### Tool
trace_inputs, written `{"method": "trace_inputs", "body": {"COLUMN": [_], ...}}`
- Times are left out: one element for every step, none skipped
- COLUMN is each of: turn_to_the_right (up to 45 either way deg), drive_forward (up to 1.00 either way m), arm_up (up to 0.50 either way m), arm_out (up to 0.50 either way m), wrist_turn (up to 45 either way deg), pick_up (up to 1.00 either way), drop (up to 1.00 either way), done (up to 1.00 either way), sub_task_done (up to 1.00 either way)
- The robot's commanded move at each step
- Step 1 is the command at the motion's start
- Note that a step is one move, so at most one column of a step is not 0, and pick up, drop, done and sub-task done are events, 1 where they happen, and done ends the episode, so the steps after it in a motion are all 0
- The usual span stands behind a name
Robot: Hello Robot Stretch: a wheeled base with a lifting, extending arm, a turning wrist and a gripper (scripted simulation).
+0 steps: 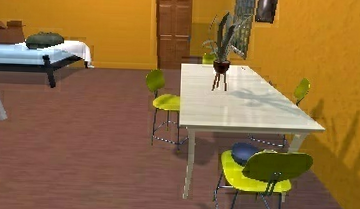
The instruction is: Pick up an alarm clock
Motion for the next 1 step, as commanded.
{"method": "trace_inputs", "body": {"turn_to_the_right": [0.0], "drive_forward": [0.00], "arm_up": [0.00], "arm_out": [0.02], "wrist_turn": [0.0], "pick_up": [0.00], "drop": [0.00], "done": [0.00], "sub_task_done": [0.00]}}
